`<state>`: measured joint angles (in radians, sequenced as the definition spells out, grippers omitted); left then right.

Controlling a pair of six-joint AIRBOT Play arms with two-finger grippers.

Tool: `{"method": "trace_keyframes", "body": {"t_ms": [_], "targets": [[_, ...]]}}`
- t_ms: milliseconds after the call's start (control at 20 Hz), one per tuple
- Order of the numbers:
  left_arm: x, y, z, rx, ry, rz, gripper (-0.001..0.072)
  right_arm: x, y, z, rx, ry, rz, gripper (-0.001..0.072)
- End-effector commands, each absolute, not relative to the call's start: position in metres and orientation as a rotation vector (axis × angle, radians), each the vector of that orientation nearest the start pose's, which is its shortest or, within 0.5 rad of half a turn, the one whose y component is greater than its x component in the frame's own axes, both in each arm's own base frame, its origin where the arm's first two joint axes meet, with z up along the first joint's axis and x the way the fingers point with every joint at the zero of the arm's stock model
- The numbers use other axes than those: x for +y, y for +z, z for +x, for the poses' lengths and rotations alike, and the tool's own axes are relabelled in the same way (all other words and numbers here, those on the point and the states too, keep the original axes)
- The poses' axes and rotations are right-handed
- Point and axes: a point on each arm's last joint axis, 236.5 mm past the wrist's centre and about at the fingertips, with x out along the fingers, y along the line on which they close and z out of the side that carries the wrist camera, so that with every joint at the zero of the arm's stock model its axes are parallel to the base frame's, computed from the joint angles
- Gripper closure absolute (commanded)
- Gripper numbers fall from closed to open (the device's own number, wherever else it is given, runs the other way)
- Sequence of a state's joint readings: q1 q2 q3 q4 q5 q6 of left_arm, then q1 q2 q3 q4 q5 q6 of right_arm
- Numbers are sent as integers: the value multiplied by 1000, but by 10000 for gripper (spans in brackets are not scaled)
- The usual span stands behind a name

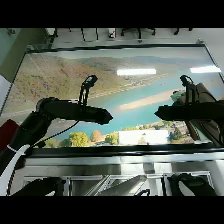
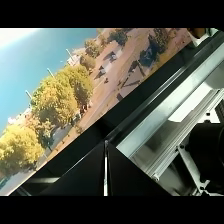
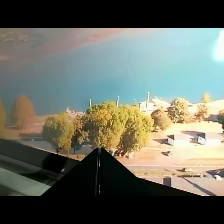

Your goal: Fold the shirts.

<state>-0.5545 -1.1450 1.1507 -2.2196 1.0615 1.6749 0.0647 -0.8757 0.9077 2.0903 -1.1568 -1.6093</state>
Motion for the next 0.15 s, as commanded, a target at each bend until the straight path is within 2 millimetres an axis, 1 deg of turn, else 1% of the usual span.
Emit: {"method": "trace_keyframes", "body": {"t_ms": [0,100], "targets": [[-316,105,266,1142,-900,-197,690,131,80,299,1111,394,380,694],[-316,104,264,1151,-903,-194,690,131,80,299,1111,394,380,694]]}}
